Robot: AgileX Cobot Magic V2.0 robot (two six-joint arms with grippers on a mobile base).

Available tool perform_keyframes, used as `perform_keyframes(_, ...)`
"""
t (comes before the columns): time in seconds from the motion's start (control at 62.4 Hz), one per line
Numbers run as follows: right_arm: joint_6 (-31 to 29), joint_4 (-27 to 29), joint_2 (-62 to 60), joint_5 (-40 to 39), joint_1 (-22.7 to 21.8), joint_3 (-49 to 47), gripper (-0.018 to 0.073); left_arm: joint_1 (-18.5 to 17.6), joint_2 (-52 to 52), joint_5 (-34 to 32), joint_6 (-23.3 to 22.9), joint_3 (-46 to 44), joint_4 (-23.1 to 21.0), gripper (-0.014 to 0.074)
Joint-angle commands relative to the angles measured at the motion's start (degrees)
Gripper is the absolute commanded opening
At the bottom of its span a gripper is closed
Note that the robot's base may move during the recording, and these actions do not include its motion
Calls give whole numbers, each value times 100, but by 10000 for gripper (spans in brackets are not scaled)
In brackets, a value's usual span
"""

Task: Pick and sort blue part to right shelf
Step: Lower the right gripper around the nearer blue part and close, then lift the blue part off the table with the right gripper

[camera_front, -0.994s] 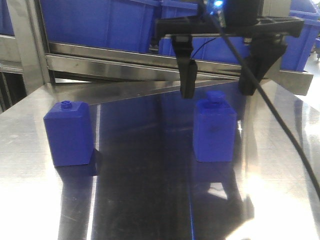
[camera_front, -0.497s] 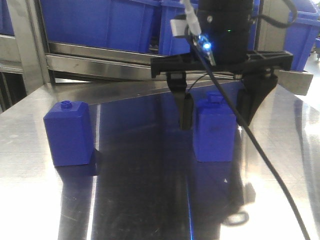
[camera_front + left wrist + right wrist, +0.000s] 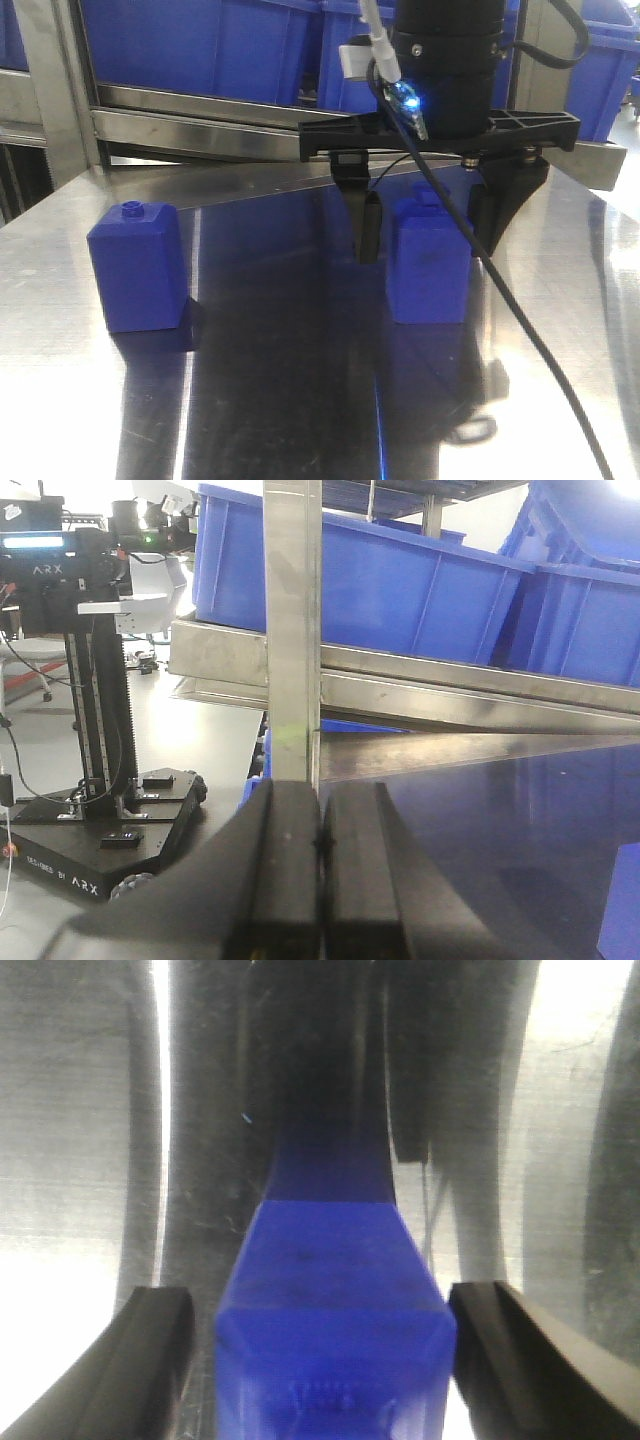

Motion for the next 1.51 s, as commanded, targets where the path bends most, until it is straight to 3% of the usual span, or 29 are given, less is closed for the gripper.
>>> perform_keyframes(0.0,22,-32,-266,-85,-5,-123,585,0,-116,-460,-30,130,-43,136)
perform_keyframes(0.224,-10,-32,-266,-42,-5,-118,581,0,-116,-460,-30,130,-43,136)
perform_keyframes(0.481,-15,-38,-266,-31,-5,-118,388,0,-116,-460,-30,130,-43,135)
perform_keyframes(0.737,-35,-92,-666,-95,-12,-118,385,0,-116,-460,-30,130,-43,135)
perform_keyframes(0.866,-446,-335,-1289,-427,-46,59,385,0,-116,-460,-30,130,-43,136)
perform_keyframes(0.978,-1163,-336,-1948,-1117,-218,726,385,0,-116,-460,-30,130,-43,135)
perform_keyframes(1.09,-2014,-161,-2642,-1968,-574,1578,385,0,-116,-460,-30,130,-43,136)
perform_keyframes(1.266,-3203,383,-3871,-3359,-1509,3008,385,0,-116,-460,-30,130,-43,136)
perform_keyframes(1.491,-3293,383,-5290,-4671,-2763,4360,385,0,-116,-460,-30,130,-43,135)
